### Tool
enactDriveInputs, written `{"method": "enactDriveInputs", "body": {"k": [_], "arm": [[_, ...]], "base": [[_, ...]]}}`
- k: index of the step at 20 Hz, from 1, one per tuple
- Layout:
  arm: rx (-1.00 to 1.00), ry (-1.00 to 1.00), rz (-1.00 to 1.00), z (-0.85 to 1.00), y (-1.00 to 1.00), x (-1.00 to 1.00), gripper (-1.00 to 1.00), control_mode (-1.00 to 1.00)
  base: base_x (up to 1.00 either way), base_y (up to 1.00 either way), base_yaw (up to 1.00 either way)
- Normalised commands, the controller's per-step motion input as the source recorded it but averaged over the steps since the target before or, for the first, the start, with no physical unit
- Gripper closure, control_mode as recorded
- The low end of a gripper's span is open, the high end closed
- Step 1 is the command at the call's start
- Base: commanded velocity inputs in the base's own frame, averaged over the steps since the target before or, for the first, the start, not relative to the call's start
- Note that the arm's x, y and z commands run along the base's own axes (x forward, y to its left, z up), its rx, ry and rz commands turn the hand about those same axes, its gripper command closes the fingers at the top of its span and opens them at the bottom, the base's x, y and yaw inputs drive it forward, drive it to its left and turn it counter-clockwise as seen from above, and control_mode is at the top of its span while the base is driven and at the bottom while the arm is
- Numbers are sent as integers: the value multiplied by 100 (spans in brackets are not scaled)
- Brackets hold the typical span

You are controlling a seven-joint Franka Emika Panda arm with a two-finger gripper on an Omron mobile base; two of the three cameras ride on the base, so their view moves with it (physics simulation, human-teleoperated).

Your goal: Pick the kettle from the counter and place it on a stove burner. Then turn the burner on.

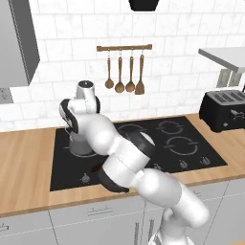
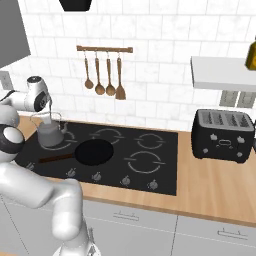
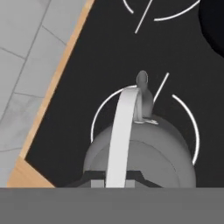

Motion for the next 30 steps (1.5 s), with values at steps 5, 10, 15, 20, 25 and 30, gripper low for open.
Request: {"method": "enactDriveInputs", "body": {"k": [5,10,15,20,25,30], "arm": [[4,0,0,-18,-2,0,100,-100],[0,-4,0,0,-7,20,100,-100],[0,-5,0,0,-18,39,100,-100],[0,-1,0,0,-6,16,100,-100],[0,-8,0,14,-1,3,100,-100],[0,0,0,0,0,0,100,-100]], "base": [[0,0,0],[0,0,0],[0,0,0],[0,0,0],[0,0,0],[0,0,0]]}}
